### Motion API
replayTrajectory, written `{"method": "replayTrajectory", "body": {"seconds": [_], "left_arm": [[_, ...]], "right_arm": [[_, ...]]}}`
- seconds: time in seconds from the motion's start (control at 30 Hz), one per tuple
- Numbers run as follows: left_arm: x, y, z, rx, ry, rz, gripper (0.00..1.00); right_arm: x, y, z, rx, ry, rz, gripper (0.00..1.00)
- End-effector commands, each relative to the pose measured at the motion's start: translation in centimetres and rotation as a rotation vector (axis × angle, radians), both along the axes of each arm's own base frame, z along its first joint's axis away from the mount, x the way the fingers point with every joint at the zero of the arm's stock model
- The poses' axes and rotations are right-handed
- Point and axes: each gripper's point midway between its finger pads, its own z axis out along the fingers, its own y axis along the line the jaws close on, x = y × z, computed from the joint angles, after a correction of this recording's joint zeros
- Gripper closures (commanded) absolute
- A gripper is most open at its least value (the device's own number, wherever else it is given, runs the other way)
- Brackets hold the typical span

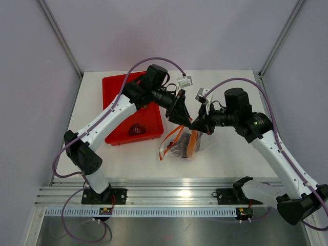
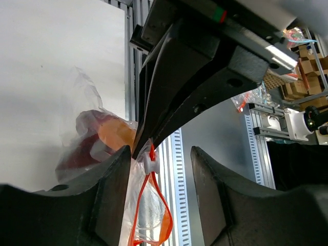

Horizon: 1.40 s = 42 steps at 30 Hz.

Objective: Place the food in the zip-top bag and seal the zipper
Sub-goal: Zip the zipper food storage bag at the center of the board.

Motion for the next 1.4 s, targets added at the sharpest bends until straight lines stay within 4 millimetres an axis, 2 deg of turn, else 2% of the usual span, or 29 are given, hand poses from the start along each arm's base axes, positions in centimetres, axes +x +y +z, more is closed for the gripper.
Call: {"method": "replayTrajectory", "body": {"seconds": [0.0, 0.07, 0.1, 0.27, 0.4, 0.43, 0.5, 0.63, 0.83, 0.97, 1.07, 1.13, 1.17, 1.23, 1.27, 1.37], "left_arm": [[0.0, 0.0, 0.1, -0.018, -0.029, 0.001, 0.51], [0.0, 0.1, 0.1, -0.02, -0.033, 0.005, 0.57], [0.0, 0.1, 0.0, -0.019, -0.031, 0.007, 0.65], [0.1, 0.0, 0.2, -0.024, -0.031, 0.014, 0.82], [0.3, -0.2, 0.6, -0.033, -0.033, 0.024, 0.79], [0.3, -0.2, 0.7, -0.036, -0.033, 0.023, 0.82], [0.3, -0.2, 0.8, -0.04, -0.034, 0.022, 1.0], [0.0, 0.0, 0.7, -0.037, -0.035, 0.019, 1.0], [-0.7, 0.5, 0.4, -0.041, -0.044, -0.003, 1.0], [-1.0, 0.7, 0.6, -0.05, -0.053, -0.014, 1.0], [-1.1, 0.8, 0.7, -0.05, -0.055, -0.015, 1.0], [-1.1, 0.8, 0.3, -0.041, -0.046, -0.016, 1.0], [-1.1, 0.8, 0.2, -0.037, -0.043, -0.015, 1.0], [-1.1, 0.9, -0.3, -0.021, -0.035, -0.005, 1.0], [-0.9, 1.0, -0.6, -0.019, -0.056, -0.007, 1.0], [-0.9, 1.2, -1.3, 0.002, -0.056, 0.002, 1.0]], "right_arm": [[0.8, 0.3, 3.0, 0.055, -0.11, -0.015, 1.0], [0.9, 0.3, 2.9, 0.052, -0.107, -0.016, 1.0], [0.9, 0.3, 2.9, 0.052, -0.106, -0.016, 1.0], [0.8, 0.4, 3.0, 0.056, -0.096, -0.012, 1.0], [0.7, 0.4, 2.8, 0.053, -0.087, -0.009, 1.0], [0.7, 0.4, 2.9, 0.053, -0.089, -0.009, 1.0], [0.8, 0.4, 2.8, 0.051, -0.088, -0.012, 1.0], [0.8, 0.3, 2.8, 0.05, -0.095, -0.018, 1.0], [1.3, 0.2, 3.9, 0.061, -0.11, -0.045, 1.0], [1.4, 0.4, 4.3, 0.064, -0.092, -0.045, 0.93], [1.7, 0.7, 4.1, 0.061, -0.067, -0.041, 1.0], [2.5, 0.6, 4.2, 0.061, -0.067, -0.09, 1.0], [3.9, 0.1, 4.3, 0.064, -0.072, -0.183, 1.0], [4.5, -0.5, 4.7, 0.085, -0.078, -0.266, 1.0], [5.6, -1.1, 5.4, 0.099, -0.114, -0.334, 1.0], [6.1, -2.3, 7.1, 0.142, -0.166, -0.428, 1.0]]}}
